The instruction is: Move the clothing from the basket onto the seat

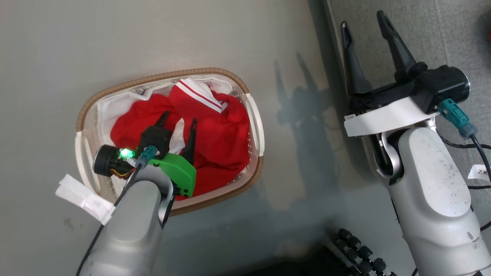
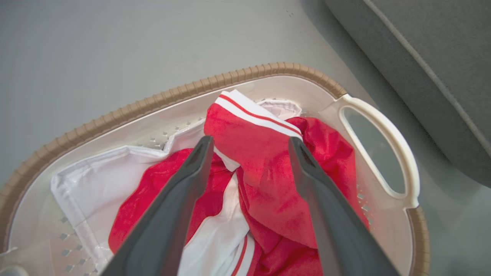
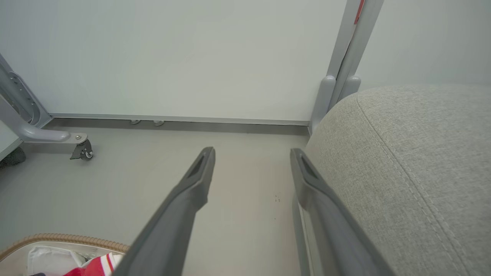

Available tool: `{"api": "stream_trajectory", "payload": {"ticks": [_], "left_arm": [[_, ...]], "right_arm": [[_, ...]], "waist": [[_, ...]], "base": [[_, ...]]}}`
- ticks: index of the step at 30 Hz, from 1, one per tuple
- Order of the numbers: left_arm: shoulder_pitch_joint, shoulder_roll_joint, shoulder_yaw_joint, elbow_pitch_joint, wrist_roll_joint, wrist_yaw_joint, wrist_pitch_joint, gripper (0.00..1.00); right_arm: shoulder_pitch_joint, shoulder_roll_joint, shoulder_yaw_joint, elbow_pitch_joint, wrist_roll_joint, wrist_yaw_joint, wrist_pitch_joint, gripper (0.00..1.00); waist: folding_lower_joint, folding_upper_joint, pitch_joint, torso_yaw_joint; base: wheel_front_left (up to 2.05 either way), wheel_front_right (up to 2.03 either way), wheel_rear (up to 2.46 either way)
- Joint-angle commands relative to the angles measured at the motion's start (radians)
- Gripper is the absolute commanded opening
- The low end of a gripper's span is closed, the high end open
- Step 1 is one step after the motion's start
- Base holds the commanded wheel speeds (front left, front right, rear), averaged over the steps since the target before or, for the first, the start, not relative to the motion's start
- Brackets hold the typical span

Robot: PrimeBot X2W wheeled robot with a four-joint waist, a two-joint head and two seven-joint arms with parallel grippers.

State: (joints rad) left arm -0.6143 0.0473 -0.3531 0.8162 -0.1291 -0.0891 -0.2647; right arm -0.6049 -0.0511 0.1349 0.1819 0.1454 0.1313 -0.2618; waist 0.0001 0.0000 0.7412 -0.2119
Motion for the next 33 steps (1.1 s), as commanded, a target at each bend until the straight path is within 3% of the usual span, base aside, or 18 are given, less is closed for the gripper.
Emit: {"api": "stream_trajectory", "payload": {"ticks": [1,16,33], "left_arm": [[-0.032,0.007,0.004,0.019,-0.005,-0.008,0.001,1.0],[-0.154,0.007,-0.005,0.214,-0.058,-0.025,0.001,1.0],[-0.274,0.007,-0.066,0.332,-0.071,-0.042,0.001,1.0]], "right_arm": [[-0.008,-0.002,0.001,-0.006,0.004,-0.001,-0.005,1.0],[-0.024,-0.002,0.0,-0.034,0.03,-0.001,-0.005,1.0],[-0.048,-0.001,0.01,-0.052,0.061,-0.001,-0.005,1.0]], "waist": [[-0.0001,0.0,0.047,-0.034],[-0.0001,0.0,0.149,-0.07],[-0.0001,0.0,0.226,-0.09]], "base": [[0.0,0.0,0.0],[0.0,0.0,0.0],[0.0,0.0,0.0]]}}
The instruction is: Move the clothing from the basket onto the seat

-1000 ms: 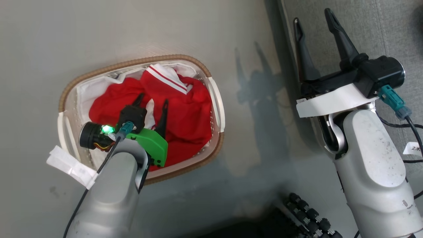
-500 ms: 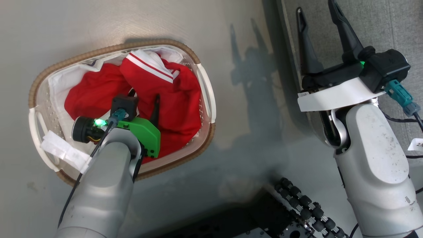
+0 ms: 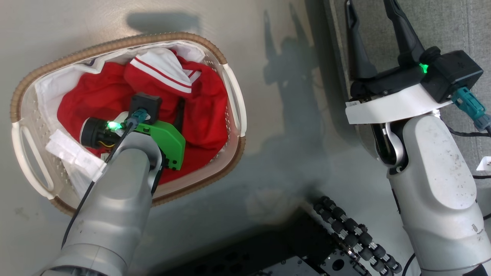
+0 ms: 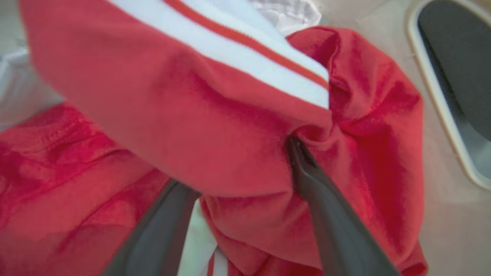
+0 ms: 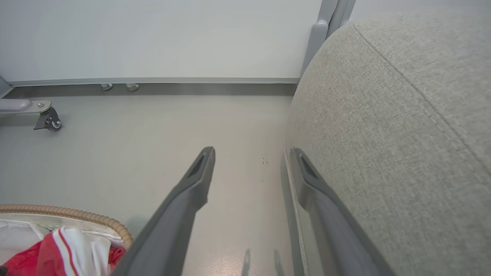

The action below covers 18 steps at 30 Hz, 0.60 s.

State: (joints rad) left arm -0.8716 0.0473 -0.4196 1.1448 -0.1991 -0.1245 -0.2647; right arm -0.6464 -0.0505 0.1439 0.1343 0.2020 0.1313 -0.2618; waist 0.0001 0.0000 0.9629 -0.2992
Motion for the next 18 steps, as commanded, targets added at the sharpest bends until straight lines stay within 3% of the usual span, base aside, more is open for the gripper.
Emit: {"api": "stream_trajectory", "payload": {"ticks": [1,13,14,16,18], "left_arm": [[-0.022,0.007,-0.007,0.014,0.0,-0.006,0.001,1.0],[-0.051,0.009,-0.091,0.095,-0.043,-0.006,0.002,1.0],[-0.052,0.009,-0.1,0.101,-0.051,-0.006,0.003,0.43],[-0.054,0.009,-0.119,0.106,-0.068,-0.007,0.003,0.0],[-0.055,0.009,-0.134,0.107,-0.086,-0.007,0.002,0.0]], "right_arm": [[-0.006,-0.002,0.001,-0.005,0.006,-0.001,-0.005,1.0],[-0.001,-0.002,0.0,-0.007,0.02,-0.001,-0.005,1.0],[0.001,-0.002,0.001,-0.006,0.021,-0.001,-0.005,1.0],[0.003,-0.002,0.003,-0.003,0.022,-0.001,-0.005,1.0],[0.004,-0.002,0.004,0.0,0.025,-0.001,-0.005,1.0]], "waist": [[-0.0001,0.0,0.006,-0.003],[-0.0001,0.0,0.02,-0.004],[-0.0001,0.0,0.02,-0.004],[-0.0001,0.0,0.02,-0.004],[-0.0001,0.0,0.019,-0.005]], "base": [[0.0,0.0,0.0],[0.0,0.0,0.0],[0.0,0.0,0.0],[0.0,0.0,0.0],[0.0,0.0,0.0]]}}
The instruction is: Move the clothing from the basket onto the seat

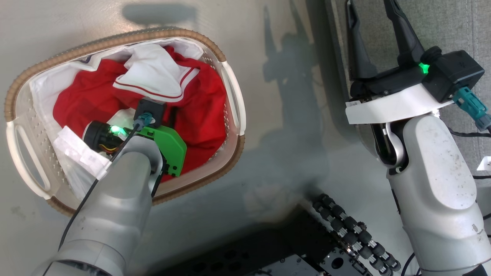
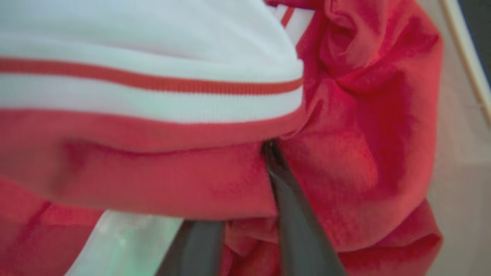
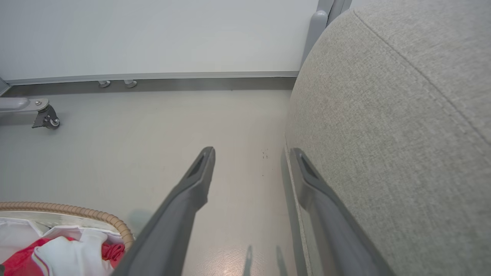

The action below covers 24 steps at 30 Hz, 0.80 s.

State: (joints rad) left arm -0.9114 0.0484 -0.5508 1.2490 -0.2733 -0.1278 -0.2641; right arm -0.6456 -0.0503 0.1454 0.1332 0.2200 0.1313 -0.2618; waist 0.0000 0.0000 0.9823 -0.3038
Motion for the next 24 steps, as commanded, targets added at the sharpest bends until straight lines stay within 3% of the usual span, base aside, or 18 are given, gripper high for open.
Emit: {"api": "stream_trajectory", "payload": {"ticks": [1,13,24], "left_arm": [[-0.015,0.008,-0.01,0.003,-0.019,-0.003,0.002,0.0],[0.029,0.034,-0.087,-0.046,-0.114,-0.003,0.0,0.0],[0.111,0.045,-0.084,-0.155,-0.131,-0.003,0.0,0.0]], "right_arm": [[0.003,-0.002,0.003,0.002,0.009,-0.001,-0.005,1.0],[-0.01,-0.003,0.029,0.032,0.02,-0.001,-0.005,1.0],[0.042,-0.003,0.018,0.068,-0.014,-0.001,-0.005,1.0]], "waist": [[0.0,0.0,-0.002,-0.001],[0.0,0.0,-0.072,-0.005],[0.0,0.0,-0.212,0.059]], "base": [[0.0,0.0,0.0],[0.0,0.0,0.0],[0.0,0.0,0.0]]}}
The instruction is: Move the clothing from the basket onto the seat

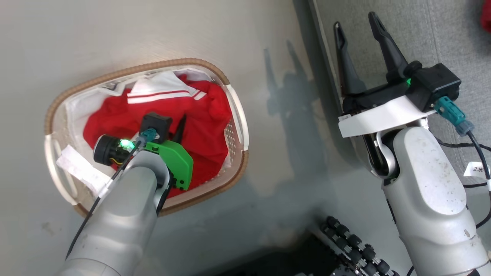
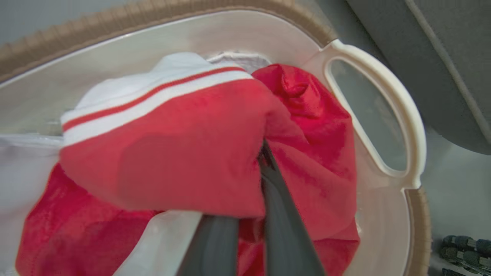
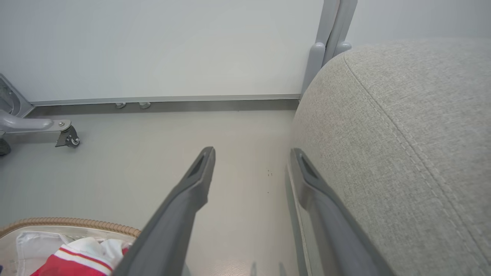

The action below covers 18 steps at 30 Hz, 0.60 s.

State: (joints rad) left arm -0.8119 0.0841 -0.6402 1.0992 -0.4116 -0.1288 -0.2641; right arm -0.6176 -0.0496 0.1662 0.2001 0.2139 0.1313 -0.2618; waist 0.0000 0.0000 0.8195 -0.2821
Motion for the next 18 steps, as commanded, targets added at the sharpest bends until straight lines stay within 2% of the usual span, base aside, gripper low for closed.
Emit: {"api": "stream_trajectory", "payload": {"ticks": [1,18], "left_arm": [[0.02,0.01,0.009,-0.016,0.009,-0.002,0.0,0.0],[0.223,-0.005,0.103,-0.249,0.092,0.001,0.0,0.0]], "right_arm": [[0.019,-0.004,-0.003,0.005,-0.01,-0.001,-0.005,1.0],[0.131,-0.004,-0.021,0.07,-0.077,-0.001,-0.005,1.0]], "waist": [[0.0,0.0,-0.059,0.044],[0.0,0.0,-0.297,0.164]], "base": [[0.0,0.0,0.0],[0.0,0.0,0.0]]}}
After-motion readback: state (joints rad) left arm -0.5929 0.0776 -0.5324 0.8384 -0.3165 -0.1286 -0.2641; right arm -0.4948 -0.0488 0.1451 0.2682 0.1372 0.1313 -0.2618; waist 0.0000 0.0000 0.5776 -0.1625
